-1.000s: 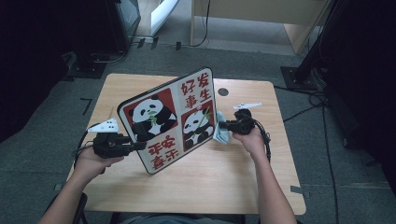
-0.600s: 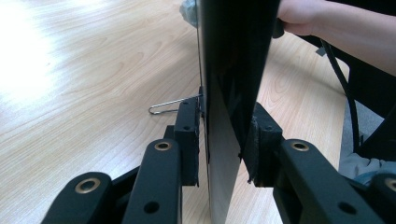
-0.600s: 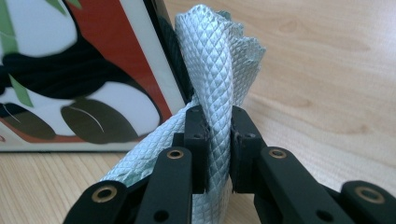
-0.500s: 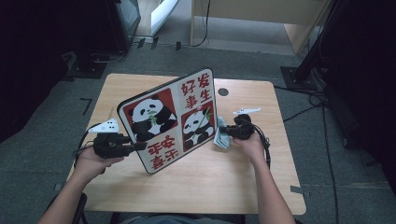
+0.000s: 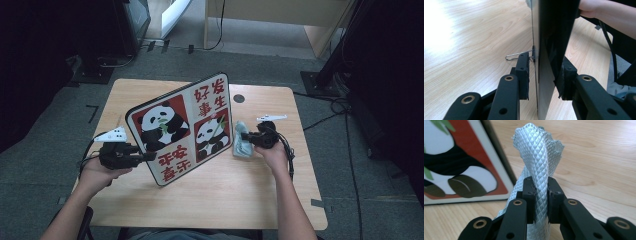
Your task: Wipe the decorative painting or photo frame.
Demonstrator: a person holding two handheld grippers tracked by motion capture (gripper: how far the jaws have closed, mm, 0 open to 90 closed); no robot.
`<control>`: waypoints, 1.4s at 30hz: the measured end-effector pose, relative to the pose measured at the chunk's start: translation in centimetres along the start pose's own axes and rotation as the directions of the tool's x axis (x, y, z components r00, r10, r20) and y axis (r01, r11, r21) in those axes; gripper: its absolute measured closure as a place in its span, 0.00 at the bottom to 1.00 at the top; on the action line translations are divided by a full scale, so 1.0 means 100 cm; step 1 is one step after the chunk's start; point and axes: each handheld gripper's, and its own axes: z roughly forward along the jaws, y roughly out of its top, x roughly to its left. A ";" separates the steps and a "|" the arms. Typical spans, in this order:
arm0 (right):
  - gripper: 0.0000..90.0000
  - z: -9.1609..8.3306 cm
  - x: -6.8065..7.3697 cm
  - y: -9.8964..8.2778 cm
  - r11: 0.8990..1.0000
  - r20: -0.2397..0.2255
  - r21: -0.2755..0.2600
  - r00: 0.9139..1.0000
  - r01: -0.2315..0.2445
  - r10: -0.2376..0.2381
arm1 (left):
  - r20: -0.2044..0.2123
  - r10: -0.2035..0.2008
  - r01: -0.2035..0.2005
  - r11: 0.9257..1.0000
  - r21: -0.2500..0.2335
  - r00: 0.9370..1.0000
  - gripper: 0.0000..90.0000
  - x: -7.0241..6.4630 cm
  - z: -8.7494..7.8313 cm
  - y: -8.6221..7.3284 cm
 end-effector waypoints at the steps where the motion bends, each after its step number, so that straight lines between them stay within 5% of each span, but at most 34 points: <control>1: 0.89 -0.001 -0.002 0.000 1.000 0.008 -0.004 1.000 -0.005 0.005 | 0.000 0.000 0.000 1.000 0.000 1.000 0.75 0.000 0.000 0.000; 10: 0.89 -0.012 -0.015 -0.002 1.000 0.082 -0.028 0.997 -0.005 0.007 | -0.013 -0.001 0.001 1.000 -0.002 1.000 0.72 0.000 -0.004 -0.003; 22: 0.88 -0.018 -0.042 -0.008 0.996 0.149 -0.067 0.986 -0.066 0.075 | -0.036 -0.014 0.014 1.000 0.001 0.999 0.68 -0.002 -0.013 -0.010; 34: 0.87 -0.006 -0.056 -0.010 0.996 0.194 -0.035 0.977 -0.086 0.091 | -0.054 -0.026 0.026 1.000 -0.003 0.998 0.64 -0.002 -0.019 -0.017; 42: 0.78 0.001 -0.056 -0.012 0.999 0.223 -0.014 0.973 -0.049 0.050 | -0.050 -0.031 0.031 1.000 -0.005 0.998 0.59 -0.001 -0.019 -0.020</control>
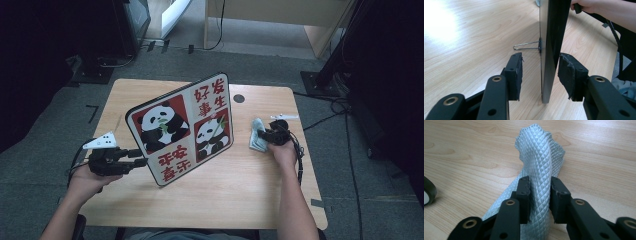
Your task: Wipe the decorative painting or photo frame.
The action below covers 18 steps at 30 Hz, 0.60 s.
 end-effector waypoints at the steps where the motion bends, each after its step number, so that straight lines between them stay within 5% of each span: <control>1: 0.77 0.000 0.000 0.000 1.000 0.002 -0.003 1.000 0.000 0.000 | 0.000 0.003 -0.003 1.000 -0.003 1.000 0.59 0.000 0.000 0.000; 18: 0.50 -0.020 0.006 0.001 0.997 0.025 -0.080 1.000 0.008 -0.006 | -0.008 0.024 -0.024 1.000 0.002 1.000 0.44 0.008 -0.005 -0.007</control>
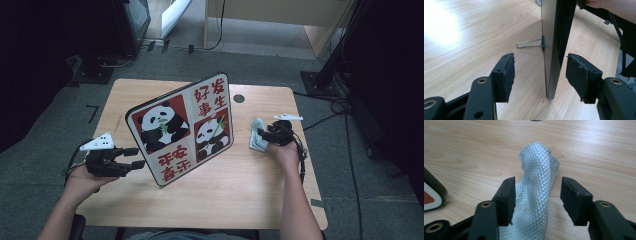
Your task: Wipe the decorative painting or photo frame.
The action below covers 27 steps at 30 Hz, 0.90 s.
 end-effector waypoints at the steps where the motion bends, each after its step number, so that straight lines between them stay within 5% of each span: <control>1: 0.47 -0.002 0.000 0.000 1.000 0.003 -0.003 1.000 -0.001 0.001 | -0.003 -0.003 0.003 1.000 0.002 1.000 0.44 0.001 -0.001 -0.001; 4: 0.42 -0.005 0.001 0.000 1.000 0.002 0.022 1.000 -0.014 0.014 | -0.013 -0.008 0.008 1.000 0.009 1.000 0.44 0.005 -0.004 -0.002; 8: 0.47 -0.009 0.005 0.000 0.998 0.007 0.062 1.000 0.004 -0.004 | -0.032 -0.015 0.015 1.000 0.005 0.999 0.43 0.010 -0.007 -0.005; 12: 0.49 -0.013 0.009 0.001 0.999 0.046 0.047 0.999 -0.019 0.017 | -0.052 -0.023 0.023 1.000 0.007 0.998 0.43 0.016 -0.009 -0.008; 18: 0.44 -0.018 0.012 -0.004 1.000 0.004 0.025 1.000 0.005 -0.005 | -0.068 -0.029 0.030 0.999 0.016 0.997 0.43 0.025 -0.009 -0.011; 27: 0.44 -0.026 0.016 -0.013 1.000 0.011 0.026 1.000 0.015 -0.015 | -0.096 -0.055 0.059 0.998 0.033 0.994 0.42 0.042 0.001 -0.010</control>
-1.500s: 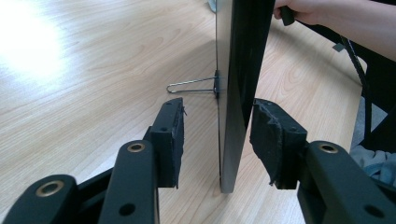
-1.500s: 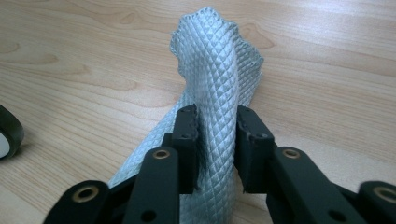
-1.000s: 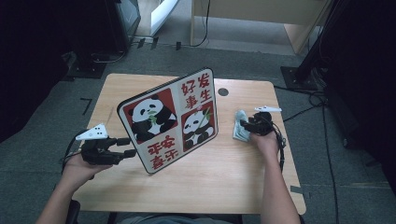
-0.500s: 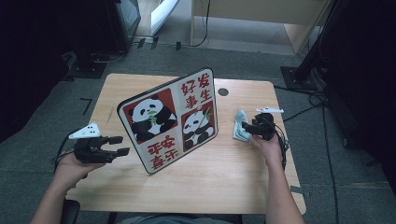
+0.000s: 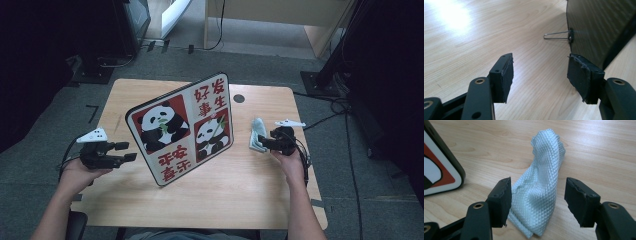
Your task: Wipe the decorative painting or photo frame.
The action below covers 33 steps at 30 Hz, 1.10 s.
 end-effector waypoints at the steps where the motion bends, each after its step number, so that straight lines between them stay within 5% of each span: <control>1: 0.45 -0.001 0.000 -0.001 1.000 0.002 -0.001 1.000 0.006 -0.006 | -0.003 -0.002 0.002 1.000 0.001 1.000 0.42 0.002 0.002 0.000; 8: 0.46 -0.009 0.005 -0.009 1.000 0.006 0.008 1.000 0.024 -0.024 | -0.040 -0.027 0.029 0.999 0.030 0.999 0.41 0.013 0.013 0.001; 21: 0.48 -0.017 0.019 -0.023 0.998 -0.033 0.011 0.997 0.068 -0.067 | -0.104 -0.072 0.073 0.997 0.009 0.992 0.41 0.031 0.028 0.006; 33: 0.48 -0.022 0.024 -0.033 0.995 -0.047 0.015 0.995 0.094 -0.093 | -0.130 -0.064 0.068 0.998 0.020 0.989 0.39 0.035 0.042 0.009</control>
